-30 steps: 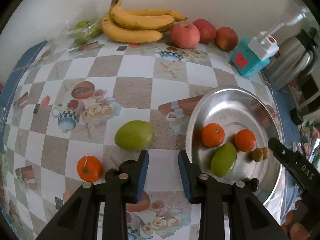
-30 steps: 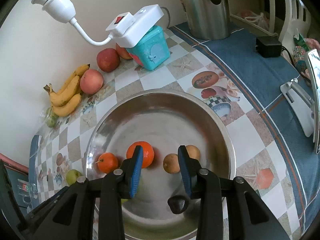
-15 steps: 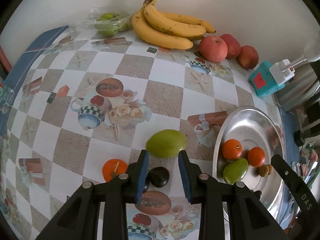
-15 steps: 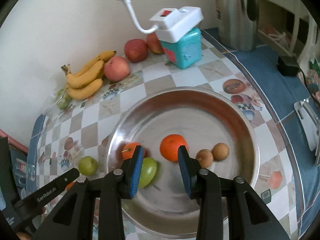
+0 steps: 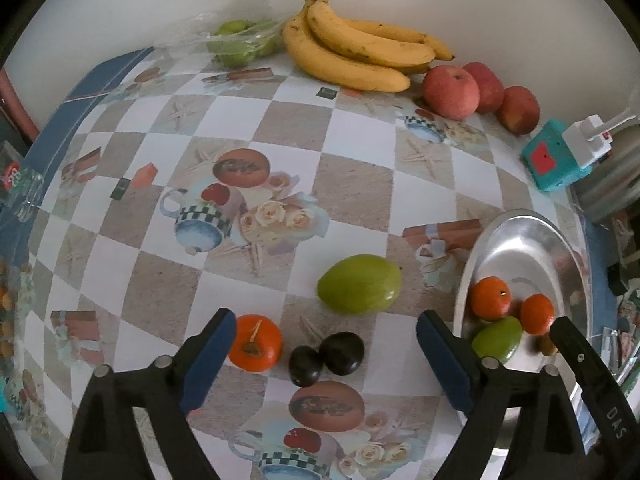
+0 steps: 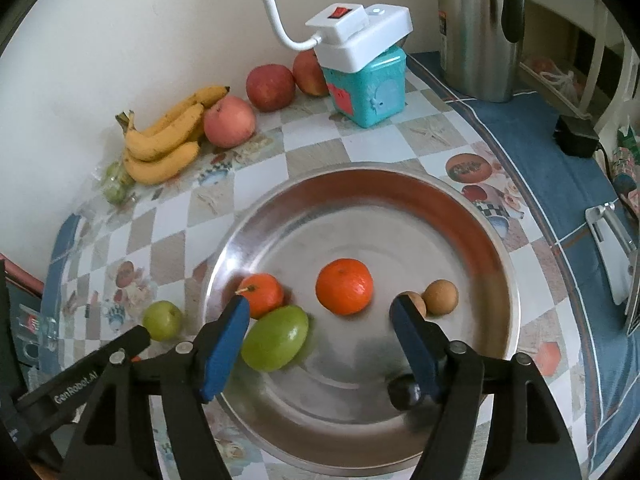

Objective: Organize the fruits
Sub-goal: 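Withdraw both open grippers from the plate toward the remaining fruits, then lower the left gripper onto the orange tomato and close it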

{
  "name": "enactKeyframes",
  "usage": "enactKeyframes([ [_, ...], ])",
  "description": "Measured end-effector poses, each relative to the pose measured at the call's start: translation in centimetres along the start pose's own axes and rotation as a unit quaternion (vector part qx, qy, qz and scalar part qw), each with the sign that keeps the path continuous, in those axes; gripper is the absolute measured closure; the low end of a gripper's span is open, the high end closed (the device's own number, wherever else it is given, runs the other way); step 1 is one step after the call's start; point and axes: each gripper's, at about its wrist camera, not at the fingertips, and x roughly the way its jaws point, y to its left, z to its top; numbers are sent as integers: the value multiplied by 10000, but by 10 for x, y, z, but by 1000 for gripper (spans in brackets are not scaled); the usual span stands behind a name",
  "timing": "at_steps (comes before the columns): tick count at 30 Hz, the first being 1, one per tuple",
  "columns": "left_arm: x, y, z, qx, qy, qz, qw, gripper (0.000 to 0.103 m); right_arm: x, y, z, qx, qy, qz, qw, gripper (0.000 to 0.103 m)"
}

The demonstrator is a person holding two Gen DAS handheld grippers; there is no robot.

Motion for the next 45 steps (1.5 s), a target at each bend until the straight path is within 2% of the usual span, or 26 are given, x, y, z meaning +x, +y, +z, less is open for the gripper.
enactKeyframes([
  [7, 1, 2, 0, -63, -43, 122, 9999, 0, 6, -1, -3, -28, 88, -65, 9999, 27],
  [8, 1, 2, 0, -52, -58, 209, 9998, 0, 5, -1, -3, -25, 71, -102, 9999, 23],
  [9, 1, 3, 0, -47, -58, 235, 9997, 0, 5, -1, -3, -14, 68, -161, 9998, 9],
  [11, 2, 6, 1, -95, -42, 244, 9996, 0, 5, -4, -3, -13, 34, -300, 9995, 0],
  [20, -1, 9, 1, -97, -81, 233, 9996, 0, 4, -7, -2, -6, -10, -461, 9989, 0],
  [27, -19, 3, 1, 444, -353, 340, 9978, 0, -3, 2, -5, -65, -7, -446, 9990, 0],
  [31, -29, 9, 1, 593, -503, 430, 9960, 0, -6, 14, -10, -106, 101, -310, 9994, 0],
  [38, -37, 40, 3, 308, -578, 451, 9968, 0, -14, 48, -20, -466, 84, -50, 9989, 0],
  [45, -47, 75, 3, 45, -697, 721, 9949, 0, -12, 86, -34, -764, 213, 147, 9967, 0],
])
